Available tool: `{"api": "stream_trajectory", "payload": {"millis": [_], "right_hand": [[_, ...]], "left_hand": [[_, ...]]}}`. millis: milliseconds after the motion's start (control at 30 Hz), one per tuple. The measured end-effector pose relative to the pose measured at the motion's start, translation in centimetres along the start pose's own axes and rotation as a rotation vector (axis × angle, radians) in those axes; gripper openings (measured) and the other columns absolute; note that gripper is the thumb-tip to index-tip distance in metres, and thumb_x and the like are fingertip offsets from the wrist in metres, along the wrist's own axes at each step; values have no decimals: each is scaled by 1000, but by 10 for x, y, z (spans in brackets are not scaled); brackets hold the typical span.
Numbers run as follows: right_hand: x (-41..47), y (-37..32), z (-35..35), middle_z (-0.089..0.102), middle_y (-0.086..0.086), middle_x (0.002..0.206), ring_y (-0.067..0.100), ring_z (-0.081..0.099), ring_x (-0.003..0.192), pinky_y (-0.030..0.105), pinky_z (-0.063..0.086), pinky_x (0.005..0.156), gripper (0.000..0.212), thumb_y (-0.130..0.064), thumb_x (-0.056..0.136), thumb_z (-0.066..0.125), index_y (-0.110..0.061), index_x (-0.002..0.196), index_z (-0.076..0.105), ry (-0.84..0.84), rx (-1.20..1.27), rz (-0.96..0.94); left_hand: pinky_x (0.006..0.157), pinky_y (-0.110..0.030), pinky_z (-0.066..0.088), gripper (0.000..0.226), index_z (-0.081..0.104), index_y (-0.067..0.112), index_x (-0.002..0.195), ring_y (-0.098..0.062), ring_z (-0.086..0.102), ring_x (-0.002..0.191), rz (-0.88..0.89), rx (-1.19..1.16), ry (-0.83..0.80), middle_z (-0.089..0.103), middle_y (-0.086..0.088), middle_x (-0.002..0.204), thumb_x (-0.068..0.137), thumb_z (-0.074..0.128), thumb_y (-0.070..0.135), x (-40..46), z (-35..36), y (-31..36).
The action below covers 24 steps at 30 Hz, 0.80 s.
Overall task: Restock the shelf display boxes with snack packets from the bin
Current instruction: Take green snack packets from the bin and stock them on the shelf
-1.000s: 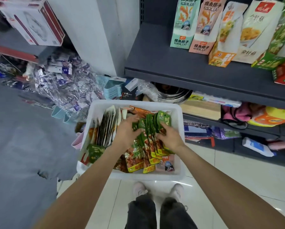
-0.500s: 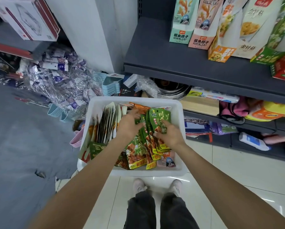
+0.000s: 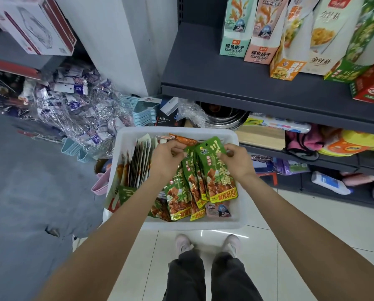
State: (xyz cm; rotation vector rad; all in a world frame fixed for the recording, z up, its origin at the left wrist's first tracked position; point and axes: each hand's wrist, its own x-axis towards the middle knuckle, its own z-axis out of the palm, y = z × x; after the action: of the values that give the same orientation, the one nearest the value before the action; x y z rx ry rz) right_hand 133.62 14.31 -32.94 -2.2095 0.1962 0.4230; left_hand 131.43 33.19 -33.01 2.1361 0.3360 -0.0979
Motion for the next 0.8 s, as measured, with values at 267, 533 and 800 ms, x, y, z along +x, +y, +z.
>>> {"api": "stream_trajectory", "payload": {"millis": [267,533,800], "right_hand": [[-10,-3,-32,51,7,62,17,41,56,28,33,57,19,-25,91,60,-13,78,53,105,20,-110],[-22,-32,-70,59,11,73,20,46,55,29,32,52,14,-9,93,53,-18,104,53,138,-129,-325],[-11,-26,-160,68,8,81,27,66,76,35,49,67,17,-20,94,55,-9,99,66,391,-44,-278]], "left_hand": [[67,-6,46,13,63,18,91,2,52,69,25,-88,53,58,11,75,86,64,6,-12,-19,15],[68,-8,44,5,62,16,94,2,53,76,172,-139,128,59,11,81,90,60,14,-15,-39,68],[68,-8,42,15,59,23,83,7,54,69,377,-226,166,59,16,77,89,61,9,-6,-16,155]]}}
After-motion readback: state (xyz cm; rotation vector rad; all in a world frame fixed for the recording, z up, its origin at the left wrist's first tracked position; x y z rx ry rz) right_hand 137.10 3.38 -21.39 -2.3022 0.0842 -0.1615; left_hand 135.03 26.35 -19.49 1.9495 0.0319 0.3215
